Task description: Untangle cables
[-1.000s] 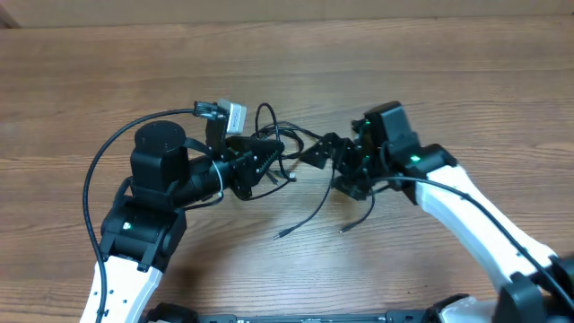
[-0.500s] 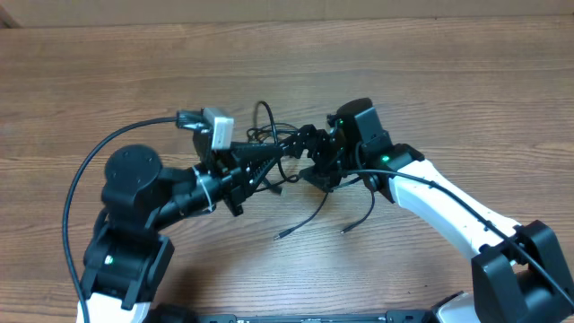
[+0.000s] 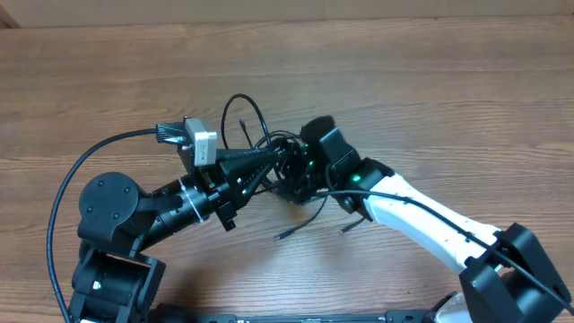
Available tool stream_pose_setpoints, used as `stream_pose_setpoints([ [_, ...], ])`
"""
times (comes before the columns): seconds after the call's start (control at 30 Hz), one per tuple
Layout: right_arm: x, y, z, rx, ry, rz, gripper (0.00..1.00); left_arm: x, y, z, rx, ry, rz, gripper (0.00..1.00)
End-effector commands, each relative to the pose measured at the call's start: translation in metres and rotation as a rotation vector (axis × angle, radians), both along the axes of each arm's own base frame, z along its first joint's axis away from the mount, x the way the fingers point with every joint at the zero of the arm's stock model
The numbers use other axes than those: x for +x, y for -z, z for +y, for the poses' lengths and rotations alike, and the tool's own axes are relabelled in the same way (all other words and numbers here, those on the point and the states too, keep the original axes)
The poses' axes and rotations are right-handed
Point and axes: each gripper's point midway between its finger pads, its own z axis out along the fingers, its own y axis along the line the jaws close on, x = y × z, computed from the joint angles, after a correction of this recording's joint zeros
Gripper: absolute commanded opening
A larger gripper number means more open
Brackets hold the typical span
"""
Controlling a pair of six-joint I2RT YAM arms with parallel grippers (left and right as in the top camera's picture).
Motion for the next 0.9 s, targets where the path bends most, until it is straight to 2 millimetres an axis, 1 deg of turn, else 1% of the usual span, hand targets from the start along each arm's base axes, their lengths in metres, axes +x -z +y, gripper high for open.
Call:
stream_pose_setpoints([
  [0.0,0.002,0.002,0.005,-0.049,-0.031,-0.091,0.85,-0.006,-0.013,0.001,-0.023,0.011,-0.024,0.04],
  [0.13,-0.01,0.002,0.015,-0.059,-0.097,-0.132,0.86,-0.006,-0.02,0.001,-0.045,0.009,-0.038,0.04],
  [0.17,-0.012,0.001,0.018,-0.068,-0.135,-0.177,0.86,-0.006,-0.022,0.001,-0.051,0.009,-0.039,0.04],
  [0.27,-0.014,0.0,0.023,-0.125,-0.268,-0.361,1.0,-0.006,-0.024,0.001,-0.064,0.01,-0.027,0.04],
  [0.33,-0.012,0.001,0.022,-0.168,-0.309,-0.441,1.0,-0.006,-0.024,0.001,-0.07,0.01,-0.019,0.04],
  [0.5,-0.003,-0.001,0.021,-0.216,-0.335,-0.549,1.0,-0.006,-0.024,0.001,-0.07,0.009,-0.019,0.04],
  [0.57,0.005,0.003,0.012,-0.281,-0.309,-0.573,1.0,-0.005,-0.024,0.002,-0.078,0.004,-0.006,0.04],
  [0.6,0.011,0.008,0.005,-0.324,-0.282,-0.568,1.0,-0.005,-0.024,0.002,-0.079,0.003,-0.004,0.04],
  [0.7,0.022,0.026,-0.028,-0.446,-0.224,-0.506,1.0,-0.004,-0.024,0.002,-0.079,-0.002,-0.004,0.04],
  [0.77,0.022,0.037,-0.051,-0.488,-0.217,-0.425,1.0,-0.001,-0.024,0.004,-0.081,-0.021,-0.003,0.04],
  [0.8,0.02,0.038,-0.061,-0.493,-0.221,-0.389,1.0,0.001,-0.024,0.006,-0.082,-0.038,-0.003,0.04],
  [0.87,0.02,0.034,-0.078,-0.509,-0.239,-0.382,1.0,0.005,-0.024,0.008,-0.083,-0.064,0.0,0.04],
])
